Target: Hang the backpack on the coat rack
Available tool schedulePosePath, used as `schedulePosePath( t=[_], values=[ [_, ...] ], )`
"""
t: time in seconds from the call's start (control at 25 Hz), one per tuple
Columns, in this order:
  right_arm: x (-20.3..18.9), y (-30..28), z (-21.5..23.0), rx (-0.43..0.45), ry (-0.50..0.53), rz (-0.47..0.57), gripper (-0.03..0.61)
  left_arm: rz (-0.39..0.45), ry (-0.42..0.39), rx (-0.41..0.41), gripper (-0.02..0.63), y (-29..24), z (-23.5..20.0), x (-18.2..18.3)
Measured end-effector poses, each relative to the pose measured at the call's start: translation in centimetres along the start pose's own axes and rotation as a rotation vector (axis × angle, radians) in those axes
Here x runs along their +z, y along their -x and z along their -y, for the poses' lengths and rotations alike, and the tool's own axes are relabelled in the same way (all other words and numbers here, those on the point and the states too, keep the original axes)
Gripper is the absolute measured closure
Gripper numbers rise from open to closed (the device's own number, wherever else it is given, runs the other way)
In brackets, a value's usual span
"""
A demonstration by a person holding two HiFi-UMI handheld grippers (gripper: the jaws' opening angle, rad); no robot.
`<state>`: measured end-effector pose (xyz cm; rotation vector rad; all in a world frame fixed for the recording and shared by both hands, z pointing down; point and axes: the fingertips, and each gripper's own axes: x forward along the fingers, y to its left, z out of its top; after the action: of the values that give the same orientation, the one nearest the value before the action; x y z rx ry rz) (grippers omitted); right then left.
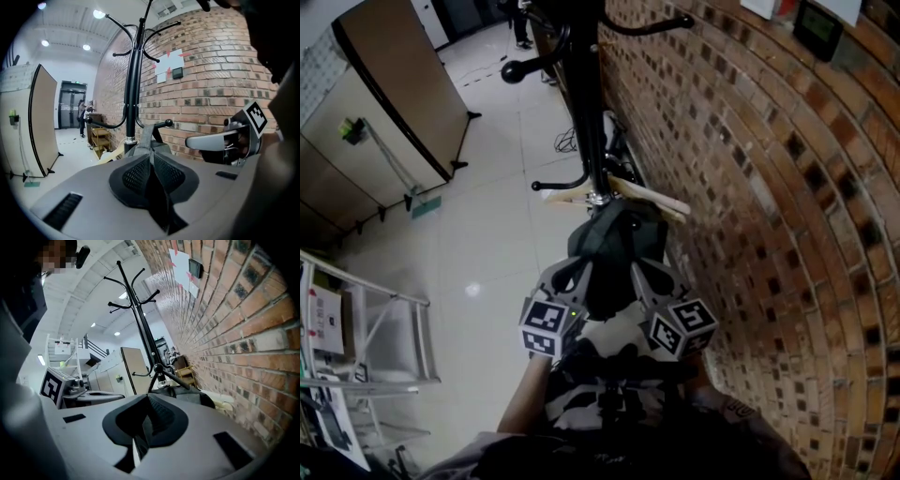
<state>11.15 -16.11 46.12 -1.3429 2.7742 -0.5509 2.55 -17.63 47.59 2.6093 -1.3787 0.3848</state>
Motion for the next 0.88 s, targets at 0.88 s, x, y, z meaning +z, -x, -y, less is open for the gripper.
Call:
schedulePosePath(
  t=[0.88],
  values=[
    [-0.7, 0.5, 0.0, -0.003, 0.008, -0.004, 0.578, -0.006, 0.091, -0.024, 0.588, 0.2, 0.5, -1.3]
  ],
)
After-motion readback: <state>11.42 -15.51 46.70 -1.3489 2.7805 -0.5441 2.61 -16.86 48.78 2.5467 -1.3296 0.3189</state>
